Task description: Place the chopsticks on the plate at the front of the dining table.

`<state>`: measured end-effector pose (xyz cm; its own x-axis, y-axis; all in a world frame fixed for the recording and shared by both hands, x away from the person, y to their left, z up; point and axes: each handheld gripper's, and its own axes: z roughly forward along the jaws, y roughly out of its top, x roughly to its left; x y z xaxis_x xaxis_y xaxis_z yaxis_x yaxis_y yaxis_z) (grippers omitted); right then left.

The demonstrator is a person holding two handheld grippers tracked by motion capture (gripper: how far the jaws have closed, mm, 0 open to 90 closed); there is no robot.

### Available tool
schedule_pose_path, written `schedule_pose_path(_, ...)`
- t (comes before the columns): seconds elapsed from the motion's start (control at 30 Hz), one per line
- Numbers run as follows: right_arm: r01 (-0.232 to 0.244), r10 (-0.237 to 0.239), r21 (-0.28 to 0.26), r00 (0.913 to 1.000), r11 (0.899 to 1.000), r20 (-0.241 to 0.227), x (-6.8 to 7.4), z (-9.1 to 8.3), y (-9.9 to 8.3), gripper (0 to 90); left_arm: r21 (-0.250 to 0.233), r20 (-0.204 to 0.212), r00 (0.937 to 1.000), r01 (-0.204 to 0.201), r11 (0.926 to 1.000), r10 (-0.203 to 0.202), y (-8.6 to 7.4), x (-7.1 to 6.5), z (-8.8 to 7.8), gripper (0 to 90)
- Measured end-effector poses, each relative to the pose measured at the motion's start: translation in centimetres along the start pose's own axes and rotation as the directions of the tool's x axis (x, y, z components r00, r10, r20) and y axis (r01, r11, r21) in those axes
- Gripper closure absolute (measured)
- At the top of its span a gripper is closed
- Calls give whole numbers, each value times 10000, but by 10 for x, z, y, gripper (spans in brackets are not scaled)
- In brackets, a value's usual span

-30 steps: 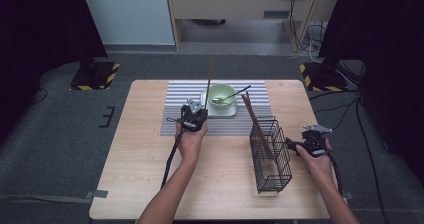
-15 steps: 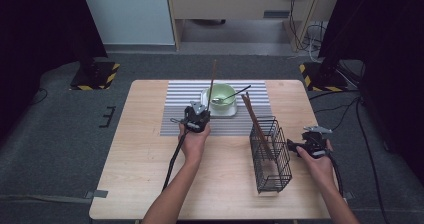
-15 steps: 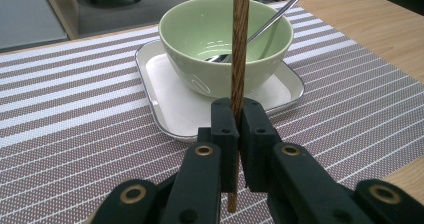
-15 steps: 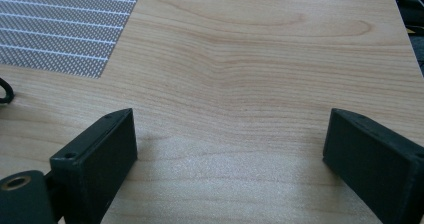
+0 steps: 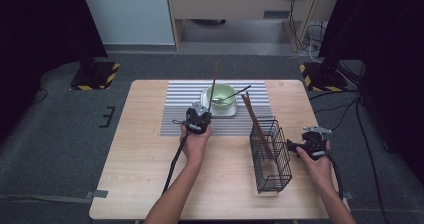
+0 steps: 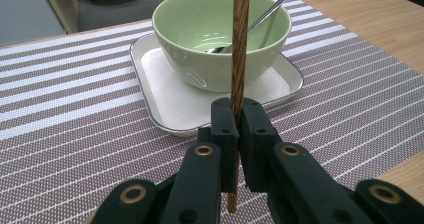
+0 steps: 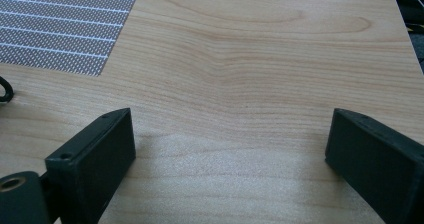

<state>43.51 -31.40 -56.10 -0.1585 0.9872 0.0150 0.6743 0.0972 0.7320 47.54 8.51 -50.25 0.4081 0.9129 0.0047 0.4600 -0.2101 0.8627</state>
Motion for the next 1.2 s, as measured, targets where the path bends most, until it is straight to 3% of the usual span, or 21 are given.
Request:
schedule_pose_path(0.67, -25, 25, 18, 10000, 10000, 2, 1, 0, 0, 50, 515, -187, 9995, 268, 9983, -258, -11, 4, 11, 856)
schedule_pose_path(0.93, -31, 31, 18, 10000, 10000, 2, 1, 0, 0, 50, 606, -393, 9968, 725, 9955, -702, -14, 15, 14, 856)
schedule_pose_path(1.2, -8, 8, 14, 10000, 10000, -11, 1, 0, 0, 49, 633, -396, 9951, 929, 9937, -906, -16, 18, 16, 854)
